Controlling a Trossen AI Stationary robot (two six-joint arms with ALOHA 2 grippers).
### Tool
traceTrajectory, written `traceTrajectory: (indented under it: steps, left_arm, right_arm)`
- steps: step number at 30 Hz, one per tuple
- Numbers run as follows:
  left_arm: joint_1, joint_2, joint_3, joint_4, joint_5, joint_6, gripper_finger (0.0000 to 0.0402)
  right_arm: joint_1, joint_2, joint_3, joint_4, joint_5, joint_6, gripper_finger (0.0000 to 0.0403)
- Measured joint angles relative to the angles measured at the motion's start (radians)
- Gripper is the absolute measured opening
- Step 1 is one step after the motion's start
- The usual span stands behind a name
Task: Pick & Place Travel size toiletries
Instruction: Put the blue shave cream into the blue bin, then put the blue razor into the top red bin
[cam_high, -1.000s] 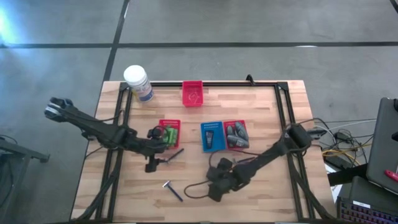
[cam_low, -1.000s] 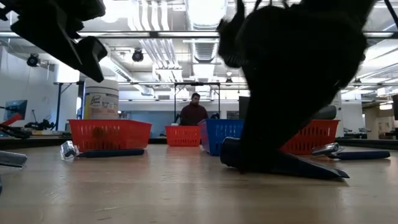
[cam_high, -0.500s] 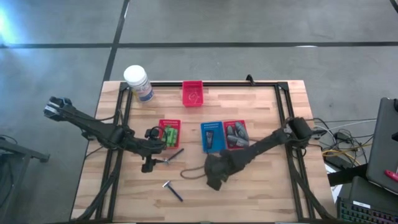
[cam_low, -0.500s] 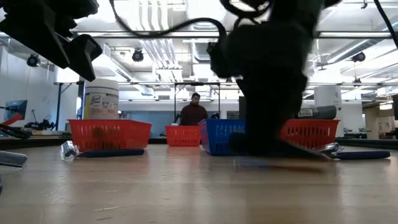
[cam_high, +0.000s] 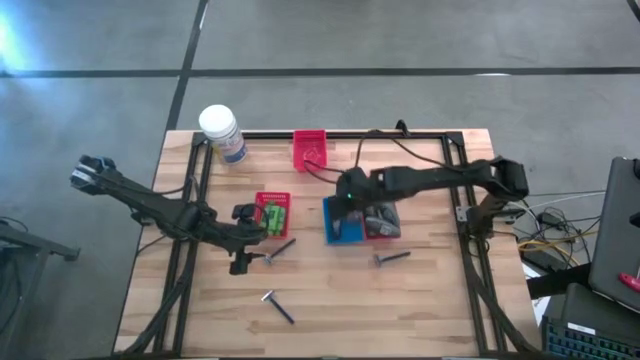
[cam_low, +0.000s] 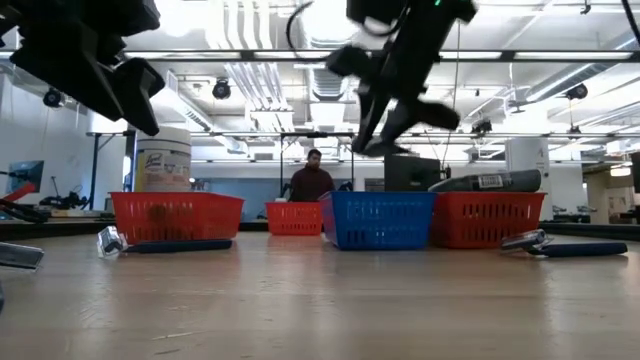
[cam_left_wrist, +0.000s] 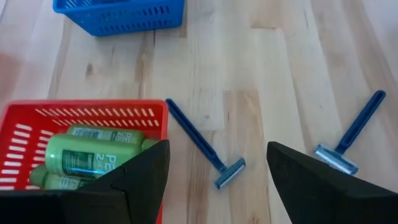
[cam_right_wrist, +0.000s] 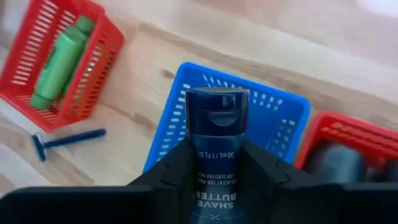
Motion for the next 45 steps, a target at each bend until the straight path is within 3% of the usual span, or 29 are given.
traceTrajectory:
  steps: [3, 10, 14, 19, 22, 27, 32, 45]
  left_arm:
    - [-0.001, 0.000, -0.011, -0.001, 0.000, -0.022, 0.0273]
    - [-0.002, 0.000, -0.021, -0.001, 0.001, -0.032, 0.0273]
    - [-0.002, 0.000, -0.021, 0.000, 0.001, -0.026, 0.0273]
    - [-0.002, 0.000, -0.021, -0.001, 0.001, -0.026, 0.0273]
    - [-0.002, 0.000, -0.021, 0.000, 0.000, -0.023, 0.0273]
    - [-0.002, 0.000, -0.022, -0.001, -0.019, 0.001, 0.0273]
    - [-0.002, 0.001, -0.022, 0.009, -0.039, 0.004, 0.0273]
    - [-0.002, 0.003, -0.022, 0.031, -0.077, -0.025, 0.0273]
  right_arm:
    - [-0.031, 0.040, 0.000, 0.005, -0.079, -0.019, 0.0116]
    - [-0.014, 0.105, -0.001, -0.014, -0.105, 0.051, 0.0161]
    - [0.000, 0.097, 0.003, -0.019, -0.066, 0.040, 0.0197]
    - [0.059, -0.006, 0.036, -0.063, -0.062, -0.238, 0.0245]
    - [0.147, -0.068, 0.037, -0.146, -0.133, -0.431, 0.0261]
    - [0.353, -0.075, 0.012, -0.296, -0.235, -0.560, 0.0260]
    - [0.494, -0.031, 0.004, -0.367, -0.200, -0.550, 0.0241]
    - [0.461, 0.003, -0.240, -0.205, -0.178, -0.627, 0.0210]
